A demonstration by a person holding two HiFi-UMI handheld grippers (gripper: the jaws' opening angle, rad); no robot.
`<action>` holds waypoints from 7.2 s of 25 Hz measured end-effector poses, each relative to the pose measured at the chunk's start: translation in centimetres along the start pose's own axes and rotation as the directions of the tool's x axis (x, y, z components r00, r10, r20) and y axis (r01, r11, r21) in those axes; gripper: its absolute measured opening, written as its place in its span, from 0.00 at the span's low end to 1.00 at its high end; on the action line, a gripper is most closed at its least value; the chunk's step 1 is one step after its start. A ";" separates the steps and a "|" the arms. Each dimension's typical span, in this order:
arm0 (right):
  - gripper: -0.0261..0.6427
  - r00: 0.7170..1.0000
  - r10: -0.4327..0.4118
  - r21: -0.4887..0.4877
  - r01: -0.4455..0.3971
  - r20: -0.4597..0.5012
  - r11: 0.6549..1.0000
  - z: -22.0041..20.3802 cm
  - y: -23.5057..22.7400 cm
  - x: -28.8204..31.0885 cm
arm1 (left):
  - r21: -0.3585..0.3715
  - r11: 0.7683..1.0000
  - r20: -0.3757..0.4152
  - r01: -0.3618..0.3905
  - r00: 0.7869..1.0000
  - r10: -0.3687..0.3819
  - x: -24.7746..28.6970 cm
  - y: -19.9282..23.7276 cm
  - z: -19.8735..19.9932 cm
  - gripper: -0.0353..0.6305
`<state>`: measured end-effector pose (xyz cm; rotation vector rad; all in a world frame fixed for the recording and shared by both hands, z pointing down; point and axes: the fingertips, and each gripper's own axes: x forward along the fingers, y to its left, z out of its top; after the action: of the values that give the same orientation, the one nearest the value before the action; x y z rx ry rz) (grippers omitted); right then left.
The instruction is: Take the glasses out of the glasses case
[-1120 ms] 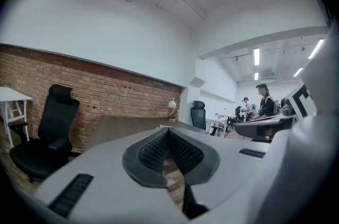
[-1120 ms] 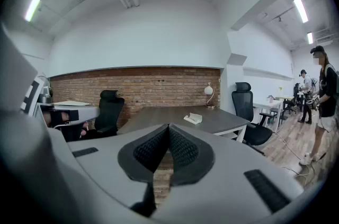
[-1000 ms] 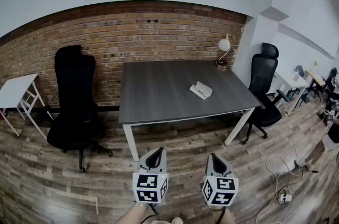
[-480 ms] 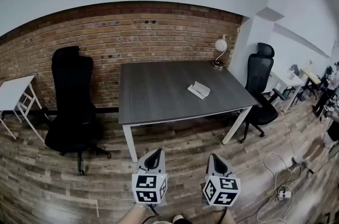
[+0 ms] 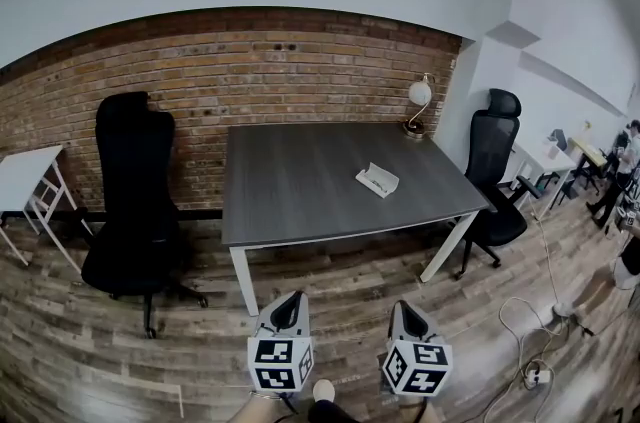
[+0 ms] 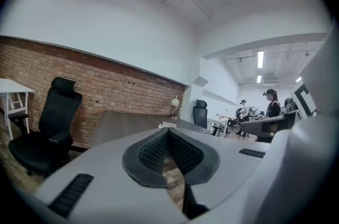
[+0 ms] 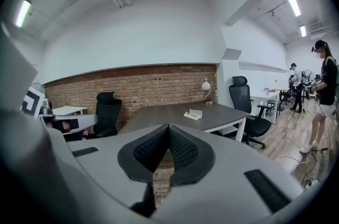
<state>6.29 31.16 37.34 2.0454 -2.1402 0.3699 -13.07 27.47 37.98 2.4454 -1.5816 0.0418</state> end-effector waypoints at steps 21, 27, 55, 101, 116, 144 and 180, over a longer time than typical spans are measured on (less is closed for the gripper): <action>0.09 1.000 0.004 -0.027 -0.005 -0.009 1.000 4.2 -5.9 14.6 | 0.046 0.999 -0.022 -0.008 1.000 0.009 15.7 0.6 2.4 0.08; 0.09 1.000 0.009 -0.025 -0.009 -0.012 1.000 5.3 -8.5 18.0 | 0.035 0.999 -0.029 -0.018 0.999 0.019 20.2 0.4 2.4 0.08; 0.09 0.996 0.019 0.013 -0.018 -0.089 1.000 4.4 -12.0 29.7 | 0.030 1.000 -0.081 0.008 0.997 -0.006 31.9 1.5 0.1 0.08; 0.09 0.977 0.017 0.086 0.001 -0.211 0.996 10.5 -18.9 54.9 | -0.017 1.000 -0.177 0.002 0.984 -0.005 58.5 8.2 2.8 0.08; 0.09 0.945 0.155 0.070 -0.140 -0.289 0.988 8.0 -18.5 56.8 | 0.000 0.998 -0.275 -0.059 0.960 0.057 58.8 8.7 -0.8 0.08; 0.09 0.789 0.239 -0.078 -0.339 -0.566 0.937 -1.4 -17.3 59.1 | -0.066 0.984 -0.366 -0.166 0.921 0.131 56.3 10.9 -8.5 0.08; 0.20 0.571 0.296 -0.123 -0.582 -0.765 0.804 -5.0 -16.6 61.4 | -0.126 0.949 -0.377 -0.290 0.899 0.224 55.5 12.7 -10.5 0.08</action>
<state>19.24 -26.86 60.59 0.8667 -1.9501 0.6461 -0.31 -25.15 58.65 1.9411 -1.6454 0.3543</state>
